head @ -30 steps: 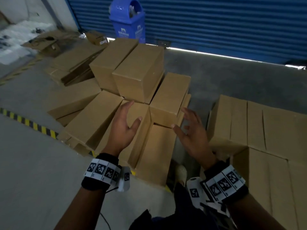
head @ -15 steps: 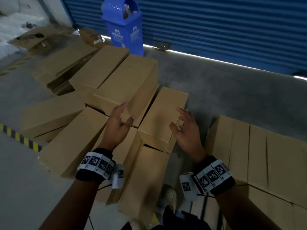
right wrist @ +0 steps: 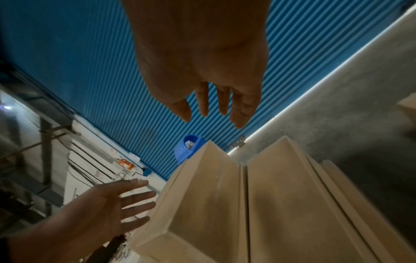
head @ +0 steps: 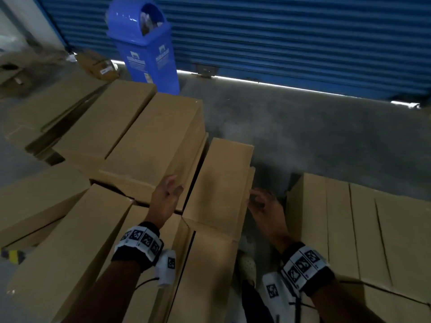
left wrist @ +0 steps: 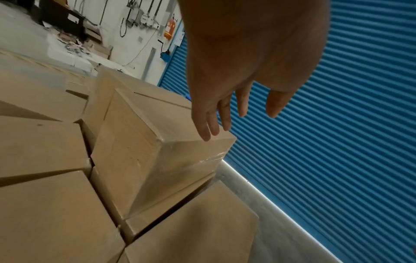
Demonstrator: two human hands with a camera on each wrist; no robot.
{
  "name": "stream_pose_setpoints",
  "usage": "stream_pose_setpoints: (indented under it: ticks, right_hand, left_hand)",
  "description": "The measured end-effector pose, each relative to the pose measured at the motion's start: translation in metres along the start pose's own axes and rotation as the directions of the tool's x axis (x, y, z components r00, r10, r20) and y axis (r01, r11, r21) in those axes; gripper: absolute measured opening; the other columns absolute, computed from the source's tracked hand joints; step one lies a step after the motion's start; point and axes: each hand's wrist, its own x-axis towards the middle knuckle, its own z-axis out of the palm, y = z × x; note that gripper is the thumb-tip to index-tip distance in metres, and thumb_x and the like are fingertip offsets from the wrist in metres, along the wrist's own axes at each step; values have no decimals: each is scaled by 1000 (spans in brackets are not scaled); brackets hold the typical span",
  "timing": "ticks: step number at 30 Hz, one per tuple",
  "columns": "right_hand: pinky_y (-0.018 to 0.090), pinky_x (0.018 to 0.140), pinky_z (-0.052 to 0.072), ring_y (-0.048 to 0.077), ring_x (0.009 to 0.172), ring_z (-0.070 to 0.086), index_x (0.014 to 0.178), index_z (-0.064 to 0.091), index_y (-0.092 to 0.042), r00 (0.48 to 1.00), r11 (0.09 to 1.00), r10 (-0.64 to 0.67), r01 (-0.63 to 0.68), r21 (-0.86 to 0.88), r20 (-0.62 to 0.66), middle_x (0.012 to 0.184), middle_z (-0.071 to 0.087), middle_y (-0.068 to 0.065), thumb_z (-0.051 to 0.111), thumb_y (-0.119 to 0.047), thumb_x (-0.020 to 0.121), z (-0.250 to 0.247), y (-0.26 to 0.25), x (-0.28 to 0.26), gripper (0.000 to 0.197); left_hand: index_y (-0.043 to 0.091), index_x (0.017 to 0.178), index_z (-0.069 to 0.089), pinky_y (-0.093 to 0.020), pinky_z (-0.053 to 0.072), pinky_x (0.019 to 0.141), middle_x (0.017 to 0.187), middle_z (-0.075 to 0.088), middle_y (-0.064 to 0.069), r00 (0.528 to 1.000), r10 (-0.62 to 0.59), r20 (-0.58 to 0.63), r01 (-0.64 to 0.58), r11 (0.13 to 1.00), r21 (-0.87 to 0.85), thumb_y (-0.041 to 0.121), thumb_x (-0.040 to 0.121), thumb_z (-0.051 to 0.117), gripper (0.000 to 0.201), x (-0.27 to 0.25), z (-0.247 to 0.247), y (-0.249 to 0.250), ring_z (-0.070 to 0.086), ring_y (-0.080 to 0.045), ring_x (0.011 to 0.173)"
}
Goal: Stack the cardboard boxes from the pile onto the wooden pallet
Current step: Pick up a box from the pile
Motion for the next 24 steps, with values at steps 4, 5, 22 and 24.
stream_pose_setpoints:
  ticks: [4,5,22,24]
  right_hand:
    - [20,79,43,13,107,61,121,65,-18,988,993,112,-109,-32,109,123,60,-3,64,-24,93,30,46,80,29]
    - [20,81,42,11,108,59,123,63,-19,979,988,152,-146,-53,137,126,59,-3,64,-24,94,39,58,98,30]
    - [42,95,50,30,122,49,123,62,-8,894,958,52,81,-274,445,138,50,11,67,-11,84,159,250,222,39]
    - [40,93,51,31,120,50,121,62,-5,903,954,30,102,-283,429,138,51,12,67,-8,84,152,256,221,37]
  left_hand:
    - [10,132,57,-41,47,102,124,62,-7,993,-120,-10,120,993,14,21,97,65,37,72,37,-16,58,-25,117]
    - [11,131,58,-39,46,101,122,62,-5,988,-153,-11,153,988,34,23,98,65,36,90,48,-22,57,-23,115]
    - [10,144,46,-44,42,108,147,49,-9,915,-374,154,327,908,262,26,99,63,51,249,190,-215,49,-30,133]
    - [13,136,52,-40,44,105,139,52,-4,925,-362,117,337,923,187,26,96,67,44,243,200,-217,51,-26,128]
